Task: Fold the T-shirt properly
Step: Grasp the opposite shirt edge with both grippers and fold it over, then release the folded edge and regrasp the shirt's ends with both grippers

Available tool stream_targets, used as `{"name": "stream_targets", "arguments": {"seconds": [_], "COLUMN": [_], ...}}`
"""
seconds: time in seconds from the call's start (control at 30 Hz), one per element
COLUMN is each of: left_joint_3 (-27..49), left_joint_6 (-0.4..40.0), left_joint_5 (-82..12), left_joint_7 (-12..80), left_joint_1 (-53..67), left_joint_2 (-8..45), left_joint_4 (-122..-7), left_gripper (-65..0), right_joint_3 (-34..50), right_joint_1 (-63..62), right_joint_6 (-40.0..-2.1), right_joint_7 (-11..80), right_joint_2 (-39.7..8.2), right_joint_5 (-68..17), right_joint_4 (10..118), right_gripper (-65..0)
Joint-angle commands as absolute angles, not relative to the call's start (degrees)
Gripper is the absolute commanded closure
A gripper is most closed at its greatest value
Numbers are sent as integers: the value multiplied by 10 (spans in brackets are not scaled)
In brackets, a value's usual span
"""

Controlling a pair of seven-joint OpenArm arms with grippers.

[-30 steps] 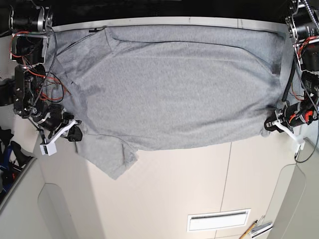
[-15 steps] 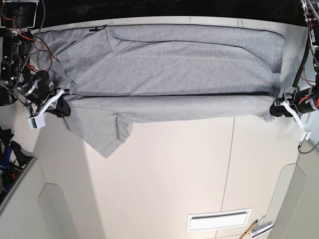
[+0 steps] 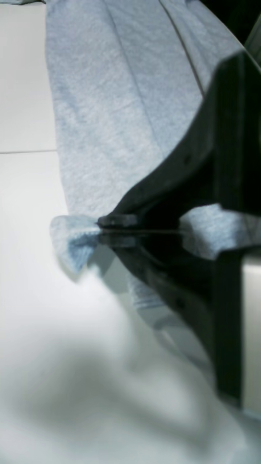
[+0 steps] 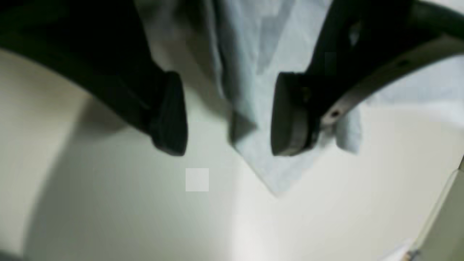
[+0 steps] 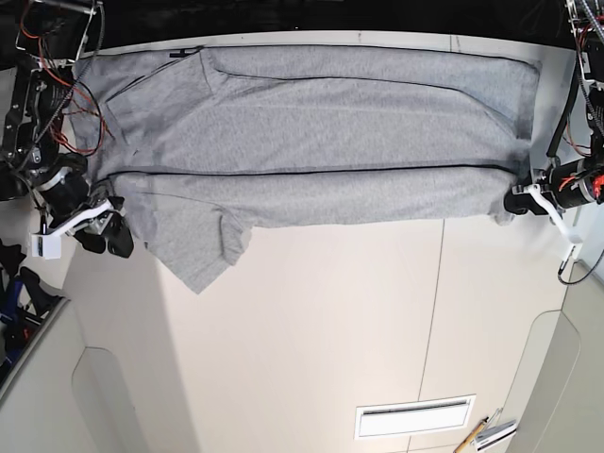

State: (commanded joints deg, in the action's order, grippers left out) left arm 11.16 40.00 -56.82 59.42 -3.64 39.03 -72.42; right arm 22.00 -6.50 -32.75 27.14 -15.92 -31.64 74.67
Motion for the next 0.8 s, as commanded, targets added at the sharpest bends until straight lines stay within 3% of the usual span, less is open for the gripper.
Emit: {"name": "stream_targets", "arguments": {"seconds": [0.23,0.37,0.6,0.8], "left_joint_3": [112,112,112,112], "left_joint_6": [400,400,400,400], "left_joint_5": [-568,-568,-572,-570], "left_joint_7": [594,594,594,596], "left_joint_1": [-37,-36,-37,-37], "left_joint_2": [390,390,387,377], "left_joint_4": [-724,-724,-724,-724], "left_gripper": [0,0,0,0], "right_joint_3": [176,137,55,48], "right_joint_1": [-145,-171,-171,-171], "right_joint_6": [-288,-288,-288,-289], "right_joint_7": [244,229,229,229], "right_joint_2": [-135,-133,-131,-131], "right_joint_5": [-227,-222,-223,-223], "right_joint_4": [644,567,562,565], "right_gripper": [-358,-358,-342,0]}}
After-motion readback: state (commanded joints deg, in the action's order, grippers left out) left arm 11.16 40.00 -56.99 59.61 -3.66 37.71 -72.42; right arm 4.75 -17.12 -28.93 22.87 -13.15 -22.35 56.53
